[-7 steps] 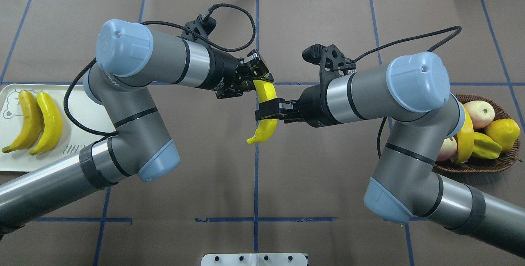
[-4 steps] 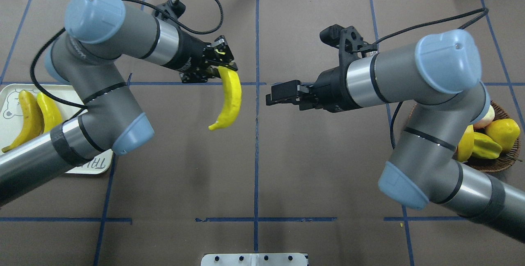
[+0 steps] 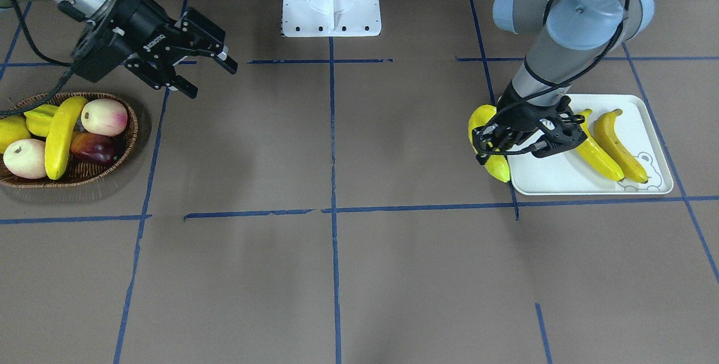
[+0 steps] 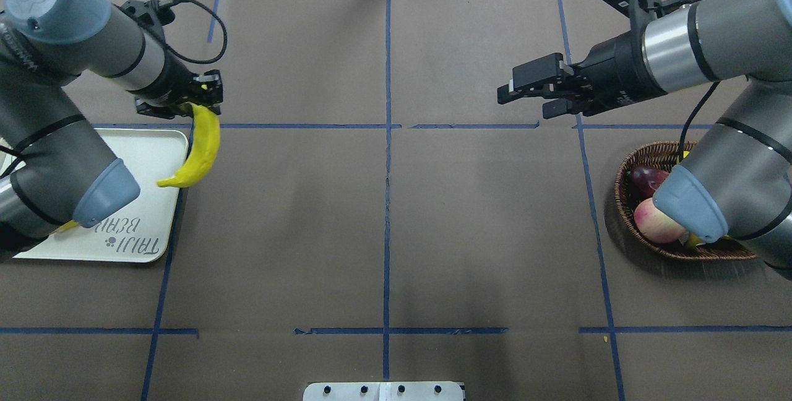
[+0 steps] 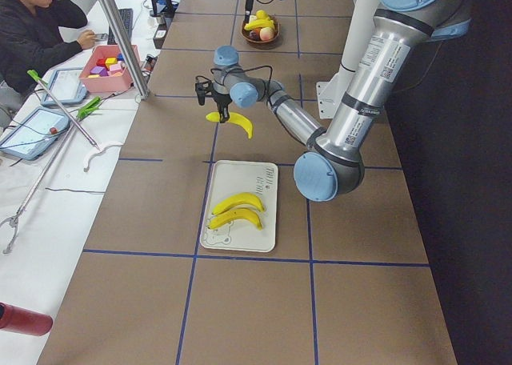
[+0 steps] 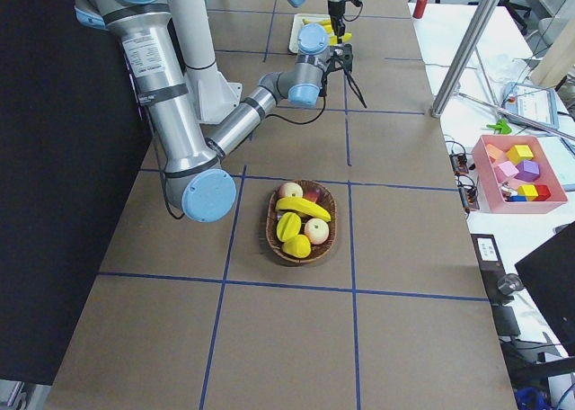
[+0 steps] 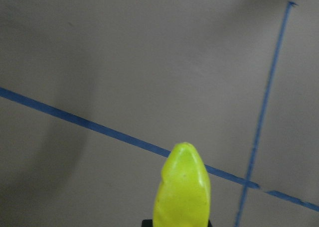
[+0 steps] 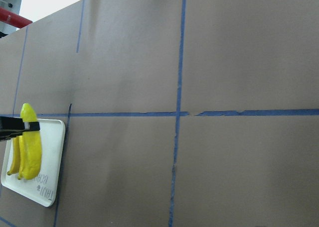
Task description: Transfer all bananas from basket to plate
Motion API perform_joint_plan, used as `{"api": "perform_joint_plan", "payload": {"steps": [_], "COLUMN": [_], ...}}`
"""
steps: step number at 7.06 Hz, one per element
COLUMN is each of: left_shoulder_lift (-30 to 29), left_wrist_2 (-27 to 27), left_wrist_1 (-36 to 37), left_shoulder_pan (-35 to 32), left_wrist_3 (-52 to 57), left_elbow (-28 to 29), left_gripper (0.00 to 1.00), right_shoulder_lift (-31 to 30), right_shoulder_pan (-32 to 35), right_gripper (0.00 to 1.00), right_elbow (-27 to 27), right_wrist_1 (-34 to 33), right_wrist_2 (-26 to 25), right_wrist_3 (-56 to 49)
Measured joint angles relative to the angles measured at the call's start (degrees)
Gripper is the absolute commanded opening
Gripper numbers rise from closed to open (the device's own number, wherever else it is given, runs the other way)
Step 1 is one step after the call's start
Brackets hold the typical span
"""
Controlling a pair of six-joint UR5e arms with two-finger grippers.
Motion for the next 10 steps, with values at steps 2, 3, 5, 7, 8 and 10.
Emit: {"api": "perform_joint_plan", "payload": {"steps": [2,3,5,7,8,10], "left_shoulder_lift": [6.8,8.3,10.7,12.1,12.4,12.4], "left_wrist_2": [3.8,5.4,8.2,10.1,10.5,10.6], "left_wrist_1": [1.9,2.1,2.2,1.9,1.8,1.7], "left_shoulder_pan": [-0.4,-0.4,-0.5,-0.5,-0.4,-0.4], "left_wrist_3": [7.0,8.1,10.9,12.7,13.0,13.1], "left_elbow": [-1.0,-0.7,-0.4,-0.3,-0.3,-1.0], "left_gripper": [0.00,0.00,0.99,1.00,1.00,1.00], "right_shoulder_lift": [-5.1,-7.6,-12.2,-13.8,-14.5,-16.8], "right_shoulder_pan": [2.7,3.9,5.9,6.3,6.5,6.9], "right_gripper": [1.00,1.00,1.00,1.00,1.00,1.00], "right_elbow": [0.0,0.0,-0.1,-0.1,-0.2,-0.2], "right_wrist_1": [0.0,0.0,0.0,0.0,0.0,0.0], "right_wrist_2": [0.7,0.7,0.7,0.8,0.8,1.0], "right_wrist_3": [-4.8,-7.3,-12.1,-13.4,-14.0,-16.5]}}
